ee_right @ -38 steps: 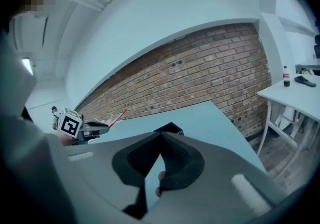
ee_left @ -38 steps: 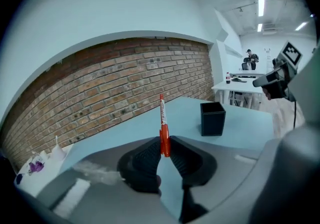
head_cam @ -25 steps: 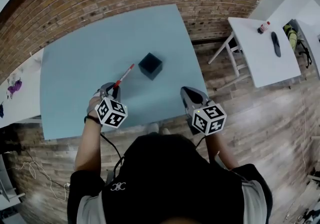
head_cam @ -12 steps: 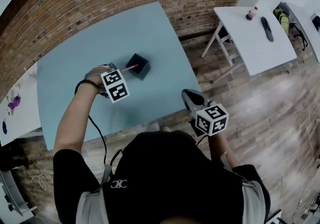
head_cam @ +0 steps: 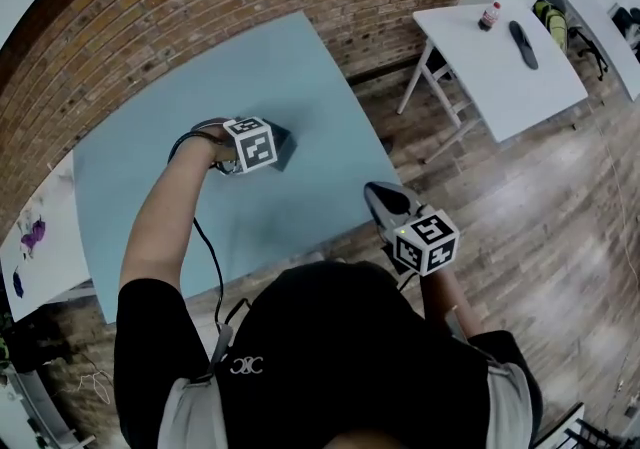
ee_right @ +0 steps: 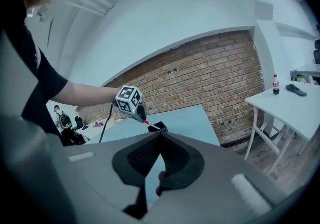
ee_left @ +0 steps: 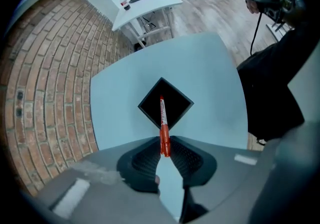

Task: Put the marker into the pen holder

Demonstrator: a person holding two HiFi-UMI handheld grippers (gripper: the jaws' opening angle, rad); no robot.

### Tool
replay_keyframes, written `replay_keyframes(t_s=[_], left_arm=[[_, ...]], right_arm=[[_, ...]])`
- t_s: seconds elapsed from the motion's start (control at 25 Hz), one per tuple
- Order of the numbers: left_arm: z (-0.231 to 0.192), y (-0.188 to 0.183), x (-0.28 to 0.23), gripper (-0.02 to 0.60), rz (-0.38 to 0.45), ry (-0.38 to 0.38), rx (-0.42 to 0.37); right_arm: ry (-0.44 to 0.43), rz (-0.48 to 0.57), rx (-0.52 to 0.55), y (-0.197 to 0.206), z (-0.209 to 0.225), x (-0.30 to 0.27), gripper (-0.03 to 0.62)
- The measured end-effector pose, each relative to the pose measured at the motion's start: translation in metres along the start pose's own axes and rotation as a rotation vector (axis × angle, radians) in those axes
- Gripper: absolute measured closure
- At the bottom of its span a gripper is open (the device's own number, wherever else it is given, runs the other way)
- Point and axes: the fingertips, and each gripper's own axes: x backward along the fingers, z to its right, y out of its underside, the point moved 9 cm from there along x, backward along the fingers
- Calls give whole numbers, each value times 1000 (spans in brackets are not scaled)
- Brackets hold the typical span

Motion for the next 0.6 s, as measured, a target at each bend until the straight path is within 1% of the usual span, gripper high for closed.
replay_keyframes(t_s=[0.08,0.2,0.28,0.36,0.44,0.52,0.6], left_arm=[[-6,-4,0,511,12,25,4],[-11,-7,-4,511,21,31,-4],[-12,-6,-8,506,34,38,5],[-11,-4,-11,476,55,55,25],[-10,-1,-10,447,91,66,58],[-12,6,-5,442,143,66,106],[-16,17,3,442,216,55,172]], right_arm=[[1,6,0,1,1,4,589],[24,16,-16,3,4,10,589],[44,18,-25,4,6,12,589],[51,16,-28,6,7,13,589],[45,11,-25,8,5,11,589],[34,5,-18,8,2,7,589],[26,-4,-8,8,-1,2,589]])
